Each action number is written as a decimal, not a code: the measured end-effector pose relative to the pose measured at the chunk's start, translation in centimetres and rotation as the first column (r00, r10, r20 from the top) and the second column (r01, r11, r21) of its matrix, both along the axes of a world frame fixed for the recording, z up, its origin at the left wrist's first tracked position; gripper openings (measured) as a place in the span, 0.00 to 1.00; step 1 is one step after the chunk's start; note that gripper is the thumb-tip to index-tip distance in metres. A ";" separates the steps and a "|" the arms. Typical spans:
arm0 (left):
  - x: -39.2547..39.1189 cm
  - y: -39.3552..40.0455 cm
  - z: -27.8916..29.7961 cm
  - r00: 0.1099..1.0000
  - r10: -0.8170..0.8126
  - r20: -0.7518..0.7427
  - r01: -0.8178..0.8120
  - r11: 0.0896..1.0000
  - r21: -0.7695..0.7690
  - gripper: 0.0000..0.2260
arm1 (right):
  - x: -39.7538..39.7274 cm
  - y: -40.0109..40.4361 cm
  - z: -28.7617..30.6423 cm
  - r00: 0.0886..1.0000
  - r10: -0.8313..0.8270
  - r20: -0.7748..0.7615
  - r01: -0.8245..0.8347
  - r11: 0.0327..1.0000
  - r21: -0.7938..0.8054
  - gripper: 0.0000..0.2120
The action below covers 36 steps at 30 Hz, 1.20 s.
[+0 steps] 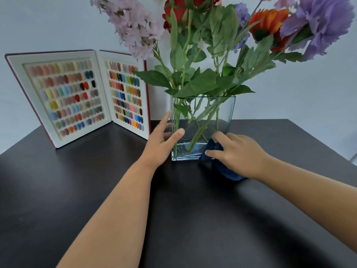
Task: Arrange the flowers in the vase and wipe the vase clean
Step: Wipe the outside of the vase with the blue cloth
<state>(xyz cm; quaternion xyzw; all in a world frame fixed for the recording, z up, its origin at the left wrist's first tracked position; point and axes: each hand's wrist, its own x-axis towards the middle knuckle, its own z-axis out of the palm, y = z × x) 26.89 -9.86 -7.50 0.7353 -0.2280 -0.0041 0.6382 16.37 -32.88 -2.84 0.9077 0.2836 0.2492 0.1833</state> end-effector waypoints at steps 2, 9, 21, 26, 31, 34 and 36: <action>-0.1 0.1 0.1 1.000 0.004 0.014 -0.004 0.999 0.034 0.40 | -0.2 -0.9 1.9 0.997 0.015 0.071 -0.024 0.993 0.119 0.16; -0.3 0.4 0.5 0.998 0.008 0.066 -0.014 0.995 0.098 0.43 | 0.4 -3.3 5.8 0.940 -0.151 0.305 -0.022 0.867 0.498 0.13; -0.1 0.6 0.4 0.997 0.010 0.078 -0.022 0.988 0.150 0.51 | -0.4 -1.7 -0.6 0.997 -0.069 0.046 0.067 0.996 0.056 0.17; 0.4 0.5 0.2 0.999 0.052 -0.002 -0.052 0.996 0.069 0.45 | -0.2 0.9 -1.1 0.996 -0.057 0.071 0.051 0.995 0.082 0.17; 0.6 0.4 0.1 0.998 0.055 0.001 -0.055 0.997 0.048 0.41 | 0.7 6.7 -1.9 0.998 -0.011 0.065 0.007 0.998 0.054 0.14; 0.6 0.4 0.0 0.998 0.056 -0.005 -0.056 0.998 0.043 0.41 | 1.1 8.7 -2.3 0.999 0.019 0.047 -0.018 0.999 -0.032 0.12; 0.6 0.4 -0.1 0.999 0.052 -0.005 -0.051 0.998 0.042 0.42 | 1.1 8.3 -2.3 1.000 -0.005 0.027 0.006 0.998 -0.055 0.12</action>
